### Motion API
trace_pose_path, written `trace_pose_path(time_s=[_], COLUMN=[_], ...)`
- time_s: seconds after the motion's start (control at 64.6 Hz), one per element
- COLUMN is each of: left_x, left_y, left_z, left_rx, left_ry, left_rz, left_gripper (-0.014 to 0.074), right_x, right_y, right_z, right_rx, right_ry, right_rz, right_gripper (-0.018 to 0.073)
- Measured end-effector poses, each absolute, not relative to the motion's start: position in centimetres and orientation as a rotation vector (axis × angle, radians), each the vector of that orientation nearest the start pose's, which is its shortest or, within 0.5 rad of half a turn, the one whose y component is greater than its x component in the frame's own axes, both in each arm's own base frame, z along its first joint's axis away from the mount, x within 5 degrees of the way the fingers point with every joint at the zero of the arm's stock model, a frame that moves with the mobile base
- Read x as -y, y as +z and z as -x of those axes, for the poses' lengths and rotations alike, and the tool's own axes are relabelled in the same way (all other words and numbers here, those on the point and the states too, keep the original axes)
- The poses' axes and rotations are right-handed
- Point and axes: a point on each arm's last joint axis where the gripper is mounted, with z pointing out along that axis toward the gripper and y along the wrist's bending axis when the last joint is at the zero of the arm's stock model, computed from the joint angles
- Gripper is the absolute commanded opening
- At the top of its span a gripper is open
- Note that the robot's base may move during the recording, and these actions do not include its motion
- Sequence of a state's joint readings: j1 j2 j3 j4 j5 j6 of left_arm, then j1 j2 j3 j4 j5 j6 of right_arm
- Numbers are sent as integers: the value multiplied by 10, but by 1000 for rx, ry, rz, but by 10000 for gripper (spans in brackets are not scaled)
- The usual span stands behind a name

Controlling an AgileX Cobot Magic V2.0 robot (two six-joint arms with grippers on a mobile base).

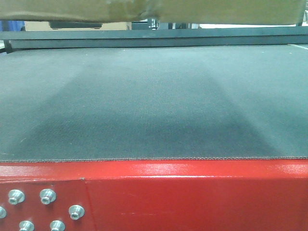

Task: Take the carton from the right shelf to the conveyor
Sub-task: 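Lower the carton onto the belt and open both grippers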

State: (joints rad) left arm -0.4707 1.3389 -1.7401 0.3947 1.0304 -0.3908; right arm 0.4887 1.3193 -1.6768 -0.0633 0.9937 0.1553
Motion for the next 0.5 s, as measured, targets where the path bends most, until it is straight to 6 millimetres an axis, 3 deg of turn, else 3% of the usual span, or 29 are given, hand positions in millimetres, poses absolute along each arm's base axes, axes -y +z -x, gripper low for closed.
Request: trace_pose_path(time_s=[0.217, 0.495], left_x=[86, 96], left_y=[466, 409], left_z=[-300, -361], left_rx=[-2149, -2254], left_ry=[-59, -30], left_rz=[-76, -82], left_gripper=[-7, -7], right_x=[-126, -131], right_y=[453, 396], right_z=[-285, -345], right_rx=[-2184, -2303], right_ry=[278, 240], right_rz=[305, 257], right_gripper=[-70, -70])
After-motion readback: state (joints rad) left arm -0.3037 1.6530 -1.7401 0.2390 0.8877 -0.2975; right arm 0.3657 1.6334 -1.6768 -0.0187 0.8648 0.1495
